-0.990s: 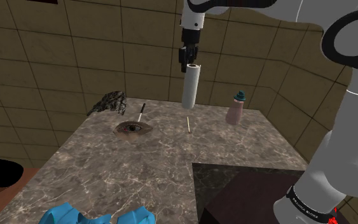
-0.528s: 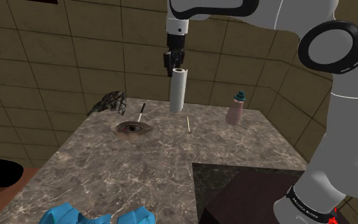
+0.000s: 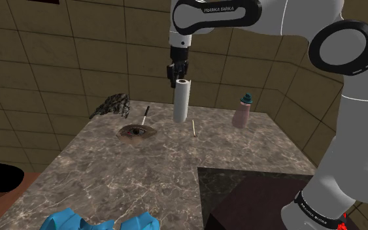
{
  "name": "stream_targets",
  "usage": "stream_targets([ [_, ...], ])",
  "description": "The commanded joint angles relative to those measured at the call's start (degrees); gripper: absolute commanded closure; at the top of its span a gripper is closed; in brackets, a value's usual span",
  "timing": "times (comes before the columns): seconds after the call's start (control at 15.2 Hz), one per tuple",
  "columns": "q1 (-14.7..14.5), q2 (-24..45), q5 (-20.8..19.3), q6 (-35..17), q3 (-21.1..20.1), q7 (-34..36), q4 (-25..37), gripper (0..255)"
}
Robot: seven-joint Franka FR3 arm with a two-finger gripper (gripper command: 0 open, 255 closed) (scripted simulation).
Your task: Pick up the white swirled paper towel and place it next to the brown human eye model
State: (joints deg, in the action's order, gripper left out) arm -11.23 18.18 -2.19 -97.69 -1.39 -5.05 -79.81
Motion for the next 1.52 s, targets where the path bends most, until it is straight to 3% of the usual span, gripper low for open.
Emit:
stream_targets([
  [0.0,0.06,-0.25,0.01,-1.77,0.02,-0.02,-1.98,255],
  [1.12,0.13,1.01,-0.15,-14.46,0.07,0.38,-13.42,255],
  [1.45,0.13,1.01,-0.15,-14.46,0.07,0.38,-13.42,255],
])
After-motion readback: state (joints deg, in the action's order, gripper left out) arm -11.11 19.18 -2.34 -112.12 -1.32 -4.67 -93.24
